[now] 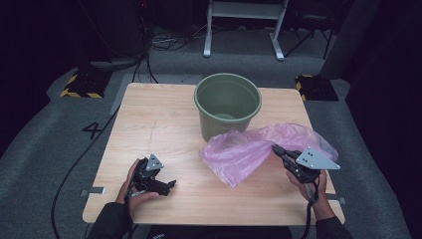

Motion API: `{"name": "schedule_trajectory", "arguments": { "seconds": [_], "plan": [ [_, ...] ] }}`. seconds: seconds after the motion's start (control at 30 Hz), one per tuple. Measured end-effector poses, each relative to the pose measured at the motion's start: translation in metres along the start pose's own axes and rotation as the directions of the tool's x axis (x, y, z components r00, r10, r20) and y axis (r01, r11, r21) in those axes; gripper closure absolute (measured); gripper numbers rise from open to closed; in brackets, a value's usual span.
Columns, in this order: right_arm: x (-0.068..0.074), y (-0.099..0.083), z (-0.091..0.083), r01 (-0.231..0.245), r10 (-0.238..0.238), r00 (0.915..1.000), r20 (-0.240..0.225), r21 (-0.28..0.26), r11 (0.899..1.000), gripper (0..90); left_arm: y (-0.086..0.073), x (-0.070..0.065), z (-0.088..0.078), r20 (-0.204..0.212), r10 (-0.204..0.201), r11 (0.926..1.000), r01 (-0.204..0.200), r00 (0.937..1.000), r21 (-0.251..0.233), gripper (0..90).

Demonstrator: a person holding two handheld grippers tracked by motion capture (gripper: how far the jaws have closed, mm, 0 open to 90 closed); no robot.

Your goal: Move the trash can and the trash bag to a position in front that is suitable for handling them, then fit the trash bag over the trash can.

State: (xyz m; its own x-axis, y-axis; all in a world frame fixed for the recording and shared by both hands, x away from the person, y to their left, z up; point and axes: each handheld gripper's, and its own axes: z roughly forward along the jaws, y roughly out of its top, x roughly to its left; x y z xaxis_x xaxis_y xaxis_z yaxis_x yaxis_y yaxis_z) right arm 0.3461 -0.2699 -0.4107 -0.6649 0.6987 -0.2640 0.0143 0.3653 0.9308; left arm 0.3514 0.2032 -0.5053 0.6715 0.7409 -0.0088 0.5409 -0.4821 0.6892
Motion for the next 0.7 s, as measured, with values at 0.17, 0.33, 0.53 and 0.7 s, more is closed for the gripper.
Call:
{"name": "schedule_trajectory", "arguments": {
  "seconds": [0.17, 0.33, 0.53, 0.7],
  "plan": [
    [-0.006, 0.002, -0.004, -0.01, 0.01, 0.9998, 0.019, -0.021, 1.0, 90.0, 0.0, 0.0, 0.0, 0.001, 0.0, 1.0, 0.0, 1.0, 0.0, 1.2],
    [-0.009, 0.006, -0.007, -0.014, 0.015, 0.9995, 0.029, -0.038, 0.999, 90.0, 0.0, 0.0, 0.0, 0.0, 0.0, 1.0, 0.0, 1.0, 0.0, 1.1],
    [-0.009, 0.013, -0.009, -0.004, 0.006, 0.9995, 0.031, -0.056, 0.998, 90.0, 0.0, 0.0, 0.0, -0.001, 0.0, 1.0, 0.0, 1.0, 0.0, 1.2],
    [-0.009, 0.02, -0.014, 0.014, -0.011, 0.9994, 0.034, -0.081, 0.997, 90.0, 0.0, 0.0, 0.0, -0.005, 0.002, 1.0, -0.002, 1.0, 0.0, 1.2]
  ]
}}
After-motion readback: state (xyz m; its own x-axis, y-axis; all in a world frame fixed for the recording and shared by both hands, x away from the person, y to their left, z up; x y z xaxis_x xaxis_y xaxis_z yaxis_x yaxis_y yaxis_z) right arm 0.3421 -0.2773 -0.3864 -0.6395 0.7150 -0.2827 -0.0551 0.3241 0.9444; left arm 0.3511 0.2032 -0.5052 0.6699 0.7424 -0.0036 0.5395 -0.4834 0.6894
